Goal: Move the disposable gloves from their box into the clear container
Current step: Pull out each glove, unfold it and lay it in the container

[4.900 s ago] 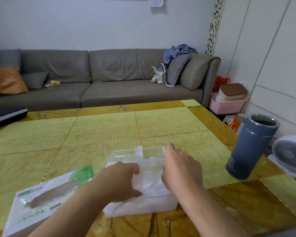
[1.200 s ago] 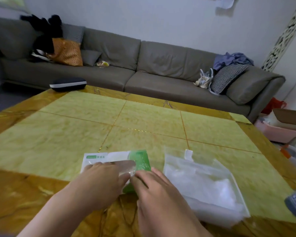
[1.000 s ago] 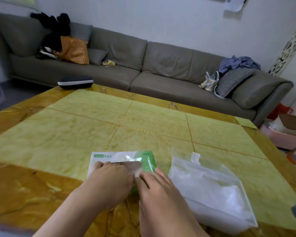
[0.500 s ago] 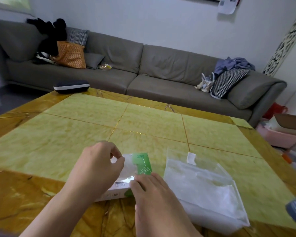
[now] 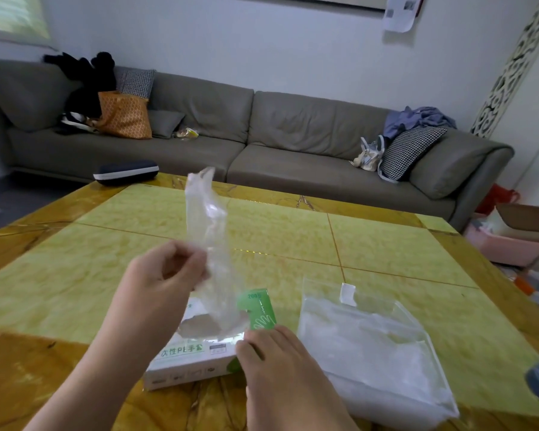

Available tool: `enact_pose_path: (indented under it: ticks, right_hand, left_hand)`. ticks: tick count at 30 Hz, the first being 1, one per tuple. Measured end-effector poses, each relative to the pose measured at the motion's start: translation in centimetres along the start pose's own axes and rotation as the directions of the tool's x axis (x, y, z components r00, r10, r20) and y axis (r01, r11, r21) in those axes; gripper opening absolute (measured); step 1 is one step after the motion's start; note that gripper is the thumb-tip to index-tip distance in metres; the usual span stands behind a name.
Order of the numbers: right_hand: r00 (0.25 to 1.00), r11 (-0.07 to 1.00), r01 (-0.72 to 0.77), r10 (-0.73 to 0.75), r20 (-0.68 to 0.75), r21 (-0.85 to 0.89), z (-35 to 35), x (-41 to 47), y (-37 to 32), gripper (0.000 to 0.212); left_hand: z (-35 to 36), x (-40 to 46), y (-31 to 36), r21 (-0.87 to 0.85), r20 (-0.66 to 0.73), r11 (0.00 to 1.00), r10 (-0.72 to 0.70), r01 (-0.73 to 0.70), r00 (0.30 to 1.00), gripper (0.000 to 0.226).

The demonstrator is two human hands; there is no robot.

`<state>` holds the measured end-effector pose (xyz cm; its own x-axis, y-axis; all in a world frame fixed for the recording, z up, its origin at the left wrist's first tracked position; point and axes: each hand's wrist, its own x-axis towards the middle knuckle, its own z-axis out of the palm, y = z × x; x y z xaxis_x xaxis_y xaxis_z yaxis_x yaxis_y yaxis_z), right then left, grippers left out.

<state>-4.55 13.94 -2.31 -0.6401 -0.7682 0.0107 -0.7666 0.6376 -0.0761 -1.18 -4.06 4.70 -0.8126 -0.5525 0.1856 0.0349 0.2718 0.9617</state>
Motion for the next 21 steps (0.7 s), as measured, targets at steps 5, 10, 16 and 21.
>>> enact_pose_path:
  ticks: [5, 10, 16, 21]
  right_hand:
    - [0.946, 0.914, -0.092, 0.204, -0.253, 0.395, -2.9, -1.4, 0.4, 0.047]
    - [0.749, 0.458, 0.037, 0.575, -0.328, 0.888, -6.2, -2.8, 3.5, 0.020]
    - [0.854, 0.467, 0.002, 0.460, -0.245, 0.884, -7.1, -3.1, 3.8, 0.013]
    - [0.764, 0.320, 0.066, 0.593, -0.254, 0.945, -7.2, -3.2, 4.6, 0.022]
  left_hand:
    - [1.5, -0.7, 0.6, -0.291, 0.192, 0.935, -0.150, 0.202, 0.970, 0.027]
    - [2.4, -1.3, 0.5, -0.275, 0.309, 0.945, -0.090, 0.180, 0.947, 0.020]
    - [4.3, -2.8, 0.6, -0.243, 0.531, 0.951, -0.034, 0.191, 0.846, 0.022]
    - [4.5, -2.7, 0.1, -0.245, 0.510, 0.933, -0.108, 0.264, 0.853, 0.032]
